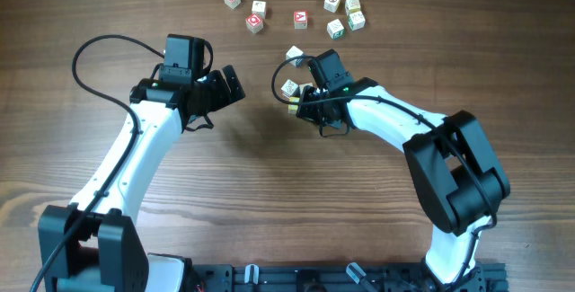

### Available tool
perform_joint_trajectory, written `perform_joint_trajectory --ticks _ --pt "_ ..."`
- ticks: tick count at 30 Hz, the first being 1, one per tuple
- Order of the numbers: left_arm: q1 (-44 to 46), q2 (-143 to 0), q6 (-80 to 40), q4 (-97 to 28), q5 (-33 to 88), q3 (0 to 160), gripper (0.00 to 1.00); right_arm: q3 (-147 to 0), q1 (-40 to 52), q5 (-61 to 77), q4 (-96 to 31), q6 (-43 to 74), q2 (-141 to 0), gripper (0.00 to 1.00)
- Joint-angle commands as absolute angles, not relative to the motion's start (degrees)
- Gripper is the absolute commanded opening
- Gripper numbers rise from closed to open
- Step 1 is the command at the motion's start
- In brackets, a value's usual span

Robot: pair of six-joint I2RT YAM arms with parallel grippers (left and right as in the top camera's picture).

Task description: Form a circle

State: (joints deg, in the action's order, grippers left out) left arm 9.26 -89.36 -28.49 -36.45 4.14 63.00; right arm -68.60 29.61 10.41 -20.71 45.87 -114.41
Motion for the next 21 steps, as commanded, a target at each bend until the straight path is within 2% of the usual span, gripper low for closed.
perform_joint_trajectory --ticks 1,21 --pt "9.1 -89.3 -27.4 -36.47 3.55 62.94 1.0 -67.0 30.44 9.5 -23.14 46.48 -116.88 0.05" --pt "9.1 -89.3 -27.4 -36.47 3.55 62.94 1.0 -67.0 32.36 8.54 -24.03 48.21 -116.86 0.05"
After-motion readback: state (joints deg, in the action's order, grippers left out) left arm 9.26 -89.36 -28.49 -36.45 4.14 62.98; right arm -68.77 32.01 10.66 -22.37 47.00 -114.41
